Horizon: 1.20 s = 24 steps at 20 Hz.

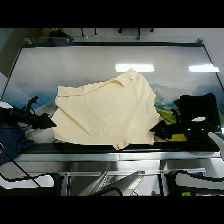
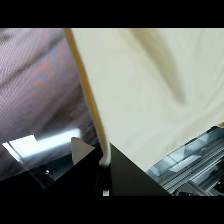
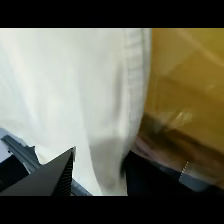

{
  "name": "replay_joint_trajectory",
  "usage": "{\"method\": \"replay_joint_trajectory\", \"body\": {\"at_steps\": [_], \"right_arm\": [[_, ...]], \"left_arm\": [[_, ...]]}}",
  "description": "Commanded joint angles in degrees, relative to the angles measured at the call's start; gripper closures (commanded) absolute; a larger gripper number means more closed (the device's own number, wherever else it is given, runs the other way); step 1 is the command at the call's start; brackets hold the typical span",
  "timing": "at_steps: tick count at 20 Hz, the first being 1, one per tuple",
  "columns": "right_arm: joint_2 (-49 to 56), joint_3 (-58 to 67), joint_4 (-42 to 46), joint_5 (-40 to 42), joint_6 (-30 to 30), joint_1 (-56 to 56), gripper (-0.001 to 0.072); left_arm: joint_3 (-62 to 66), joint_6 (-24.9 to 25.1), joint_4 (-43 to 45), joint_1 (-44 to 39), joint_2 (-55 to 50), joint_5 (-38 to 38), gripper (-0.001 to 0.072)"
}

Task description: Fold the shirts.

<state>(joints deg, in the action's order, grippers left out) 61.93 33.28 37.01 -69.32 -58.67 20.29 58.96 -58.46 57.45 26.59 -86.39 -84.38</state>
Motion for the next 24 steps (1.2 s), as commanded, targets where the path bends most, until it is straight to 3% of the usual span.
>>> {"method": "replay_joint_trajectory", "body": {"at_steps": [1, 3, 7, 11, 14, 17, 19, 21, 24], "right_arm": [[0.2, 0.02, 0.17, 1.16, 0.28, -1.81, 0.0442], [-0.17, 0.15, -0.42, -0.57, 1.81, -1.81, 0.0677], [-5.53, 8.92, -12.09, -8.0, 5.09, 0.07, 0.068], [-13.92, 36.61, -31.36, -12.74, 7.82, 6.6, 0.068], [-17.92, 60.67, -32.06, -10.51, 7.87, 10.38, 0.0679], [-19.96, 76.7, -25.11, -5.75, 7.43, 11.26, 0.0679], [-21.27, 82.88, -19.76, -2.64, 6.84, 11.28, 0.0678], [-22.29, 84.41, -18.12, -1.05, 6.88, 11.28, 0.0678], [-21.4, 84.37, -17.55, -1.55, 7.93, 11.28, 0.0679]], "left_arm": [[0.0, 0.04, -0.09, 0.07, 0.02, -0.07, 0.0691], [0.0, 0.0, -0.59, 0.07, 0.11, -0.46, 0.0691], [2.21, -0.7, -7.02, 0.11, 5.88, -1.75, 0.0693], [18.18, -3.41, -24.04, 0.11, 17.97, -7.85, 0.0692], [32.72, -3.61, -36.15, 0.11, 28.41, 1.22, 0.0692], [44.96, -6.58, -35.76, 0.13, 37.57, 13.6, 0.0692], [49.92, -8.0, -30.47, 0.11, 41.83, 18.23, 0.0692], [52.35, -10.08, -22.93, 0.11, 43.71, 18.75, 0.0692], [51.3, -10.19, -20.46, 0.11, 41.29, 13.6, 0.0692]]}}
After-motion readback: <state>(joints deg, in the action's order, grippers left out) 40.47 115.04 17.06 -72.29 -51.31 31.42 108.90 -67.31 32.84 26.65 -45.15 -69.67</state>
